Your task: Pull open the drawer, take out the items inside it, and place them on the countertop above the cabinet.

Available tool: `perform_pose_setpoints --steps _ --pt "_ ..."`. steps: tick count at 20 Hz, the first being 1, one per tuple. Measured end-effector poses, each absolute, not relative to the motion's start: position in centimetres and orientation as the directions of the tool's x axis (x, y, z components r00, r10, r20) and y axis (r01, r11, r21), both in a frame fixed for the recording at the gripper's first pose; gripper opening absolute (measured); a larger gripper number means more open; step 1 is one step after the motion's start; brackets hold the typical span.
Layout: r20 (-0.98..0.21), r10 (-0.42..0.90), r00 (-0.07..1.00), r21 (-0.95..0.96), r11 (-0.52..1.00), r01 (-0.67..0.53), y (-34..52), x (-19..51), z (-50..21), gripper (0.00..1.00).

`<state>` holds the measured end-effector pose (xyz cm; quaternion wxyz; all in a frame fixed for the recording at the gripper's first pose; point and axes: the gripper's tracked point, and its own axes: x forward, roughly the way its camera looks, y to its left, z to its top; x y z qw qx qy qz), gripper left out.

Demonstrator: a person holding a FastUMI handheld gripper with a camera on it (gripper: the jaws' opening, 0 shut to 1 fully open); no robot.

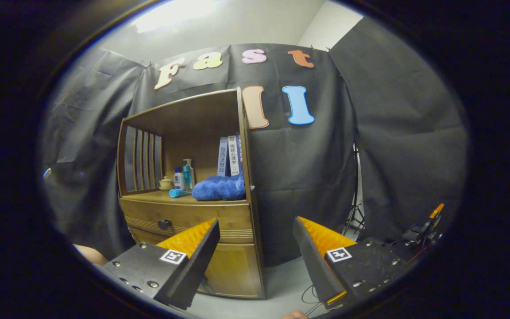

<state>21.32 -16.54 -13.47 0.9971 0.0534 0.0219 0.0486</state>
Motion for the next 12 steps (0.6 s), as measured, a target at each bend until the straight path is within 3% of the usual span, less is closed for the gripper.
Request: perform_pose_setpoints --steps 12 --pt "-0.022 0.069 0.997 0.091 0.994 -0.067 -17.09 21.0 -13.76 0.99"
